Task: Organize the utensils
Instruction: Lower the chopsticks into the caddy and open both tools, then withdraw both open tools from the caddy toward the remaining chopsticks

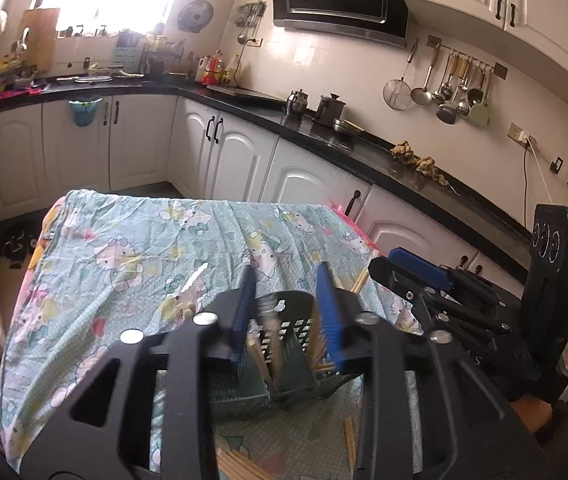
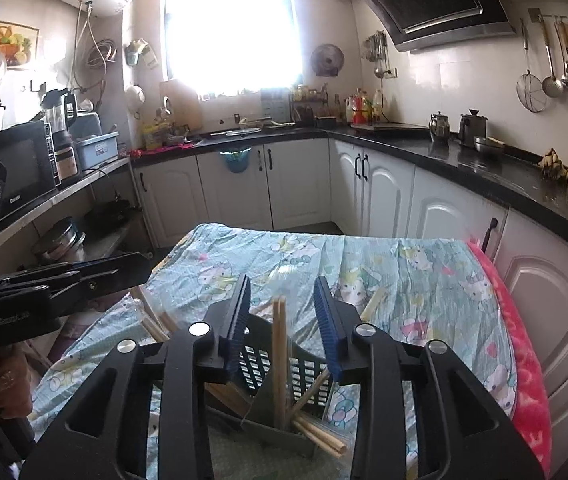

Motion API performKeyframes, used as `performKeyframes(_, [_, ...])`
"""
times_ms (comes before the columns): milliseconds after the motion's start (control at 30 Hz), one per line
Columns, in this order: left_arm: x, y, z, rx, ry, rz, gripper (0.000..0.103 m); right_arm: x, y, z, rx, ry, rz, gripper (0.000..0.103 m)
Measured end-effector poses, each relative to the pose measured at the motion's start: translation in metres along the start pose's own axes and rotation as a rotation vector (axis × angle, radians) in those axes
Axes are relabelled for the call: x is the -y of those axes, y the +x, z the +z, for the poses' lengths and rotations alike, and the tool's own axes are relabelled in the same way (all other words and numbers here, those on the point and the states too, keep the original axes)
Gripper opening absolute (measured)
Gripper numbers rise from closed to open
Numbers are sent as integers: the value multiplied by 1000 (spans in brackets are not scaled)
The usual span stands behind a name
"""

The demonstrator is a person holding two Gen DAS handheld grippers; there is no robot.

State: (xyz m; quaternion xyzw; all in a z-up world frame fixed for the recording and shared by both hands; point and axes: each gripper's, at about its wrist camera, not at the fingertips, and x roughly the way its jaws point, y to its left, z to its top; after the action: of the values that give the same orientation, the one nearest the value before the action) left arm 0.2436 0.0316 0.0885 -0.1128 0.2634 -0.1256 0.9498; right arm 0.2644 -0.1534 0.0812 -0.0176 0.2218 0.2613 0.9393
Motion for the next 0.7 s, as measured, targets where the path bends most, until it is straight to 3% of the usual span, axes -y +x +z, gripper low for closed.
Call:
performKeyframes(200, [-1, -12, 3, 25, -9, -7, 46, -5, -6, -2, -17, -8, -14, 47])
performKeyframes(267, [-2, -17, 4, 36, -16, -8, 58, -7, -9, -3, -17, -11, -16, 49])
performKeyframes(467, [-6, -40, 6, 85, -42, -11, 82, -12, -21, -4, -8, -24, -18, 55])
performKeyframes(567, [-8, -50, 7, 103, -55, -14, 90, -14, -30, -4, 4, -26, -17, 59])
performKeyframes(700, [-11, -62, 5, 118, -72, -9, 92, -16, -42, -5, 20, -24, -10, 61])
